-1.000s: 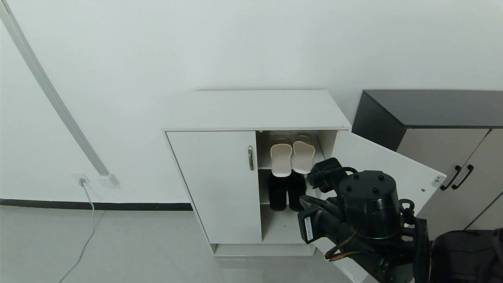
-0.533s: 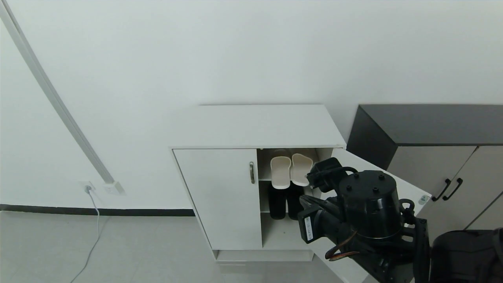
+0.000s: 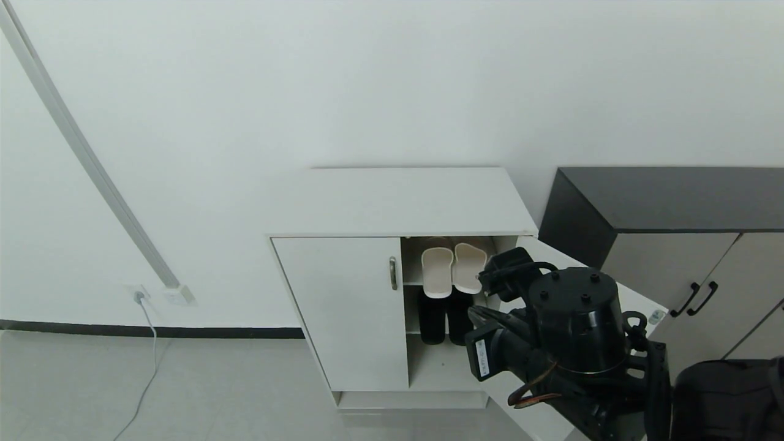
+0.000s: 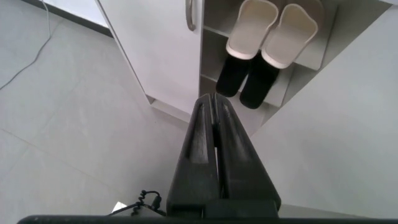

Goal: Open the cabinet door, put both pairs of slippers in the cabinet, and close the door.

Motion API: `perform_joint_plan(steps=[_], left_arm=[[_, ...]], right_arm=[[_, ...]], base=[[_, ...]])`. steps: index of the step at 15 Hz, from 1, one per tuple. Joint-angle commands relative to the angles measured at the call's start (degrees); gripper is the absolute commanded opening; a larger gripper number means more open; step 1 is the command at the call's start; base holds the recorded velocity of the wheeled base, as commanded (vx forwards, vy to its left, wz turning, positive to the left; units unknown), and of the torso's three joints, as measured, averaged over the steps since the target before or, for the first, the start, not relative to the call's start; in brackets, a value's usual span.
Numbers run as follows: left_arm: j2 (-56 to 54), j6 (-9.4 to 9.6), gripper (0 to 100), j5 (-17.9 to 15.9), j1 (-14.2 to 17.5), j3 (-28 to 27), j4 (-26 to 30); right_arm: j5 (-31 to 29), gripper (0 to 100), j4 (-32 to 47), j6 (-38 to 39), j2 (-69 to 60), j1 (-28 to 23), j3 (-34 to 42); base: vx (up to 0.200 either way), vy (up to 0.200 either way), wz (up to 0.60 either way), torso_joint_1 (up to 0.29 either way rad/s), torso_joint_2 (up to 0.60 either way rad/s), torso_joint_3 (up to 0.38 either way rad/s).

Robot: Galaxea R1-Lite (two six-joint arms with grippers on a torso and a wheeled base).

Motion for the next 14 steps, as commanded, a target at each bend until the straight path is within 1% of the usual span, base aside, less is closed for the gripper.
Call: perform_joint_plan(steps=[1, 6, 10, 14], left_arm=[[-0.01, -0.02, 0, -0.02, 0.06, 0.01, -0.04], [-0.01, -0.02, 0, 0.07, 0.06, 0.01, -0.04], [-0.01, -0.11, 0, 0.15, 0.06, 0.01, -0.04], [-0.01, -0.20, 0, 0.15, 0.06, 0.01, -0.04]], right_arm=[[0.02, 0, 0.00, 0.01, -0.01, 0.04, 0.02], [-0.07, 0, -0.09, 0.01, -0.01, -0.05, 0.11], [-0.07, 0, -0.09, 0.01, 0.17, -1.20, 0.11], [-0.07, 0, -0.09, -0.08, 0.25, -1.28, 0.02]], base=[[0.000, 0.000, -0.60, -0.002, 0.00, -0.002], [0.000, 0.000, -0.60, 0.006, 0.00, -0.002], [0.000, 0.000, 0.00, 0.000, 0.00, 0.000], [0.000, 0.000, 0.00, 0.000, 0.00, 0.000]])
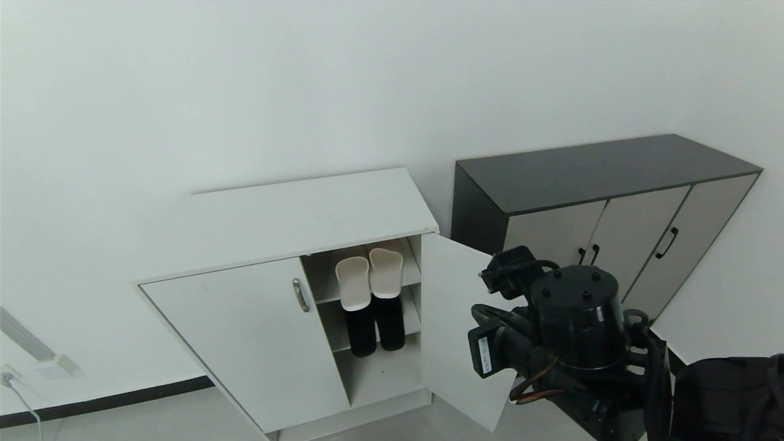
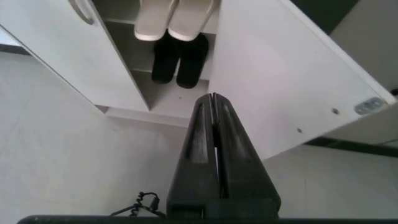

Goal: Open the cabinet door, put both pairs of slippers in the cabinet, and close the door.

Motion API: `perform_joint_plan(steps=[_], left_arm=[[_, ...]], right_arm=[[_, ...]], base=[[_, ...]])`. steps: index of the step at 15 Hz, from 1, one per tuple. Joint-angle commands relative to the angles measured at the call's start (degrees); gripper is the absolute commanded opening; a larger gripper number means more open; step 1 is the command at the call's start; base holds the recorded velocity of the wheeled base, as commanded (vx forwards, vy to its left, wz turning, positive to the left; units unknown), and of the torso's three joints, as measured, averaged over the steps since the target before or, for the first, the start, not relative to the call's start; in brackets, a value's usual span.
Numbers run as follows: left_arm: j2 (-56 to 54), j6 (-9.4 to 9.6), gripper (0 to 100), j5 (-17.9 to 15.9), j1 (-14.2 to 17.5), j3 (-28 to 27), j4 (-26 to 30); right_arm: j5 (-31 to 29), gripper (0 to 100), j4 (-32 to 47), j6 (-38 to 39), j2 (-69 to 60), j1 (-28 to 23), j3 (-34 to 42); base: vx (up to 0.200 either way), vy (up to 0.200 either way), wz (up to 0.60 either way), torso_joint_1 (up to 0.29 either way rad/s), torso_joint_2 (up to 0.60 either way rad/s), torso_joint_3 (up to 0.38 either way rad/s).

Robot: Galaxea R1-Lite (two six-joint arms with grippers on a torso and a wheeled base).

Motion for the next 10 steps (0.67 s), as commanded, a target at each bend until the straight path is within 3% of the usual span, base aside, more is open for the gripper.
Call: perform_joint_plan(steps=[1, 5, 7, 10], left_arm=[[-0.01, -0.04, 0, 0.04, -0.05, 0.01, -0.02], [-0.01, -0.04, 0, 0.04, -0.05, 0.01, -0.02], [-0.01, -0.04, 0, 0.13, -0.05, 0.01, -0.02], [-0.01, -0.04, 0, 0.13, -0.05, 0.01, -0.02]], right_arm=[[-0.03, 0, -0.06, 0.00, 0.09, -0.15, -0.08], [-0.12, 0, -0.23, -0.27, 0.27, -1.21, -0.16], [-0.03, 0, -0.23, -0.53, 0.62, -2.44, -0.69], [1.90, 0, 0.56, -3.08, 6.77, -12.63, -10.80]], base=[[0.000, 0.000, 0.00, 0.000, 0.00, 0.000], [-0.200, 0.000, 0.00, 0.007, 0.01, -0.002], [0.000, 0.000, 0.00, 0.000, 0.00, 0.000], [0.000, 0.000, 0.00, 0.000, 0.00, 0.000]])
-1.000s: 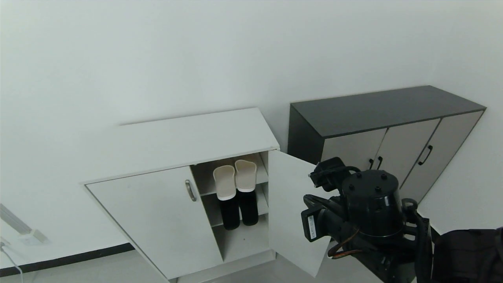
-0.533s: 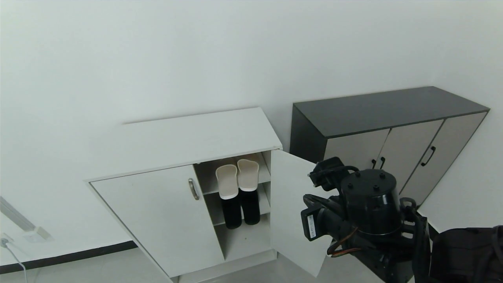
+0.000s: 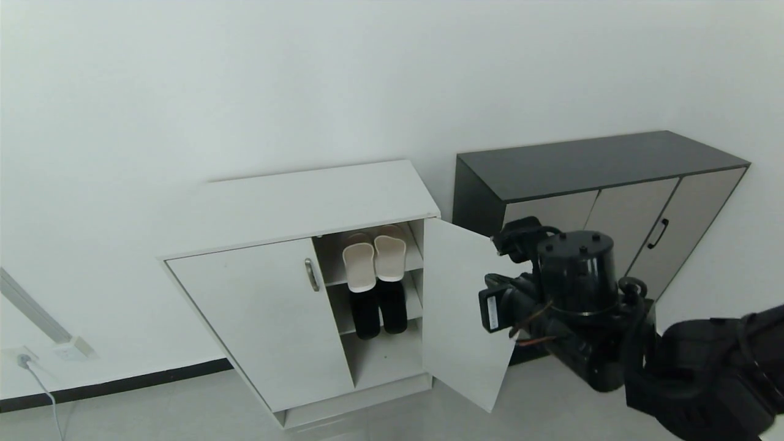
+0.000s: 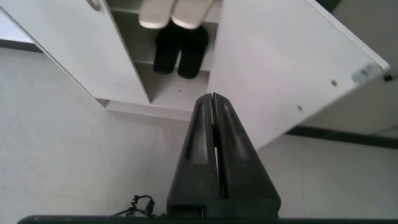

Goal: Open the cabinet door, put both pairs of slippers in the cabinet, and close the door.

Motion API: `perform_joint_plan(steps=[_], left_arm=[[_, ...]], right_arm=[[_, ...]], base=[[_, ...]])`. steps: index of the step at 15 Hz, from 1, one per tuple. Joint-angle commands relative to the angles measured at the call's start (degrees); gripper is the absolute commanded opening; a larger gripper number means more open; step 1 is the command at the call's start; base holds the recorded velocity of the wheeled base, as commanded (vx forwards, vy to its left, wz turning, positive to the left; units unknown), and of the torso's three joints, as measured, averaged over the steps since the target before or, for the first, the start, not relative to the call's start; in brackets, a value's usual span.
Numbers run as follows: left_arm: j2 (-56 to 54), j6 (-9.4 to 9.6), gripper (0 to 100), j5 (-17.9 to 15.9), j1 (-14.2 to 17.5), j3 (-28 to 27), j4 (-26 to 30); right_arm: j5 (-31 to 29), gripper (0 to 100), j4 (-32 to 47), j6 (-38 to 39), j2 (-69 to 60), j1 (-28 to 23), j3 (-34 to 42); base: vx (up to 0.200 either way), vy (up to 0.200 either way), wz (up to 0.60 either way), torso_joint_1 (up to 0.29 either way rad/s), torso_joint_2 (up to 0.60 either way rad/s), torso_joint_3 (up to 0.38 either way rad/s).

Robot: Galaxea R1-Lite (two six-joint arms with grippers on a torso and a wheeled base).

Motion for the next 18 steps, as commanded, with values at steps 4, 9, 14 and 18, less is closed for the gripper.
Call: perform_joint_plan(steps=[4, 9, 14, 18], left_arm=[[-0.01, -0.01, 0, 0.02, 0.06, 0.01, -0.04], [-0.01, 0.08, 0, 0.02, 0.06, 0.01, -0.04], [-0.01, 0.08, 0, 0.02, 0.06, 0.01, -0.04], [-0.01, 0.25, 0, -0.07, 0.06, 0.01, -0.04]], right_arm=[[4.84, 0, 9.03, -0.16, 9.90, -13.20, -17.72], [7.66, 0, 13.07, 0.02, 15.97, -17.94, -27.74], [8.89, 0, 12.98, 0.02, 19.13, -20.40, -30.02], [9.68, 0, 12.54, 0.19, 21.68, -21.81, -30.99]], base=[[0.000, 0.000, 0.00, 0.000, 0.00, 0.000], [0.000, 0.000, 0.00, 0.000, 0.00, 0.000], [0.000, 0.000, 0.00, 0.000, 0.00, 0.000], [0.000, 0.000, 0.00, 0.000, 0.00, 0.000]])
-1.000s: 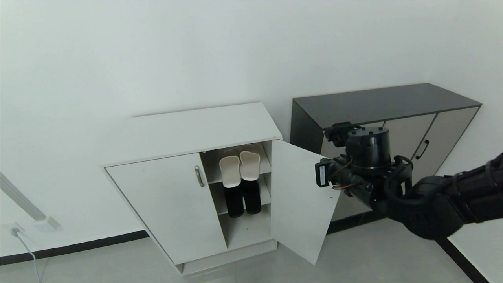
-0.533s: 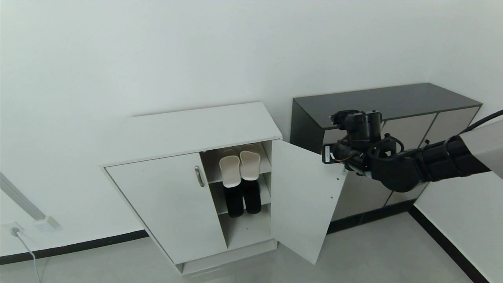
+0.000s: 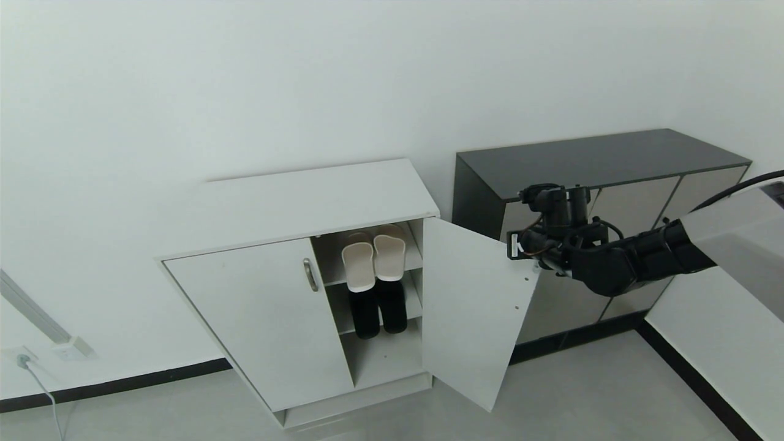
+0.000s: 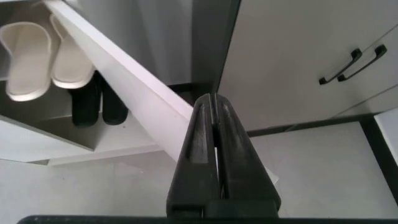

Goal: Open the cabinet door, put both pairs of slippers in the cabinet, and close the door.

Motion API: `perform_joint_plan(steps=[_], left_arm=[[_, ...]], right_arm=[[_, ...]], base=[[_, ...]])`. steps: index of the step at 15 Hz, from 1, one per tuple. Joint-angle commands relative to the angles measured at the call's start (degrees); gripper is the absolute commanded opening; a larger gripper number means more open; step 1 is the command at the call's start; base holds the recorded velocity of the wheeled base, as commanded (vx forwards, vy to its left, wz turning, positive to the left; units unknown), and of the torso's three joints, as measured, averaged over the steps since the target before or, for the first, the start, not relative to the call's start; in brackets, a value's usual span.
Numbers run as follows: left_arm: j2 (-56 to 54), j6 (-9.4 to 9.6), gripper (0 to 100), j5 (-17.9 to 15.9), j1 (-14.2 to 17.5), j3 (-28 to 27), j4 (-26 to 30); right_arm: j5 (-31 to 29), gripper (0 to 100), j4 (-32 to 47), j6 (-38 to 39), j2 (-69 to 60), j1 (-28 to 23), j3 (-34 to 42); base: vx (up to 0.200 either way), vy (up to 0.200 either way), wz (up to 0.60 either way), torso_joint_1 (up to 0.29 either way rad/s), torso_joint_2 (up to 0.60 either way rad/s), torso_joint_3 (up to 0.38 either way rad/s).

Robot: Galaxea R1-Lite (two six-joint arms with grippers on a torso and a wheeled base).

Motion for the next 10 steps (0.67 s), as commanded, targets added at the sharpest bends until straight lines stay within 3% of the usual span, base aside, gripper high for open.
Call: perform_joint_plan(steps=[1, 10], left_arm=[[-0.01, -0.02, 0, 0.02, 0.06, 0.01, -0.02], [-0.01, -0.10, 0, 0.11, 0.06, 0.01, -0.02]], right_arm=[[0.01, 0, -0.10, 0.01, 1.93, -0.54, -0.63], [-0.08, 0, -0.19, 0.19, 2.01, 0.25, 0.86]], base=[[0.000, 0.000, 0.00, 0.000, 0.00, 0.000], [0.000, 0.000, 0.00, 0.000, 0.00, 0.000]])
